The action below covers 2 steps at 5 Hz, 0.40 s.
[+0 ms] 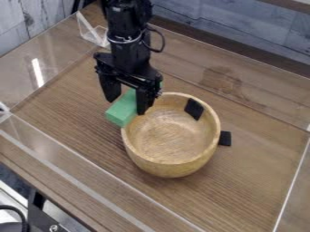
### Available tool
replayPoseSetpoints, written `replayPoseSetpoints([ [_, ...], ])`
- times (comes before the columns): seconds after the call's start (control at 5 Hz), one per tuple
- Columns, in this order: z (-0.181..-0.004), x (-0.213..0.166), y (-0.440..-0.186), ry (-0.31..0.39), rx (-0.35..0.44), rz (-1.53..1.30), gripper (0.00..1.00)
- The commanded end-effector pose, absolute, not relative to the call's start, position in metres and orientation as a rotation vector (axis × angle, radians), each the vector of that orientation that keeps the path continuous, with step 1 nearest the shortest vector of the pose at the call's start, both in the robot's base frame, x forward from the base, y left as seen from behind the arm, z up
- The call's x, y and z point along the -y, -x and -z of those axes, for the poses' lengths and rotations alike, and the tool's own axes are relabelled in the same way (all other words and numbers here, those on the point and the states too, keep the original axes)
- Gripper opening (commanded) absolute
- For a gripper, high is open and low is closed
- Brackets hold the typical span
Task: Move green stick from inside the wooden bowl to the table next to it
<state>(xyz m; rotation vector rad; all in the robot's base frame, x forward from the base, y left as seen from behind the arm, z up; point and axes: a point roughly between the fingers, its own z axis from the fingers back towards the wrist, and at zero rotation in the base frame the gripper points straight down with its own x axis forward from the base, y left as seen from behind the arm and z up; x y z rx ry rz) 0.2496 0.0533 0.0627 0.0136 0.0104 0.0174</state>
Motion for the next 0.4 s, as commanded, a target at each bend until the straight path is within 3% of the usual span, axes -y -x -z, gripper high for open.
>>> replayPoseSetpoints([
  [0.0, -0.0634, -0.0565, -0.2519, -0.028, 0.004, -0.025, 1.0],
  [0.2, -0.0609, -0.0569, -0.2514, -0.033, 0.002, -0.029, 1.0],
])
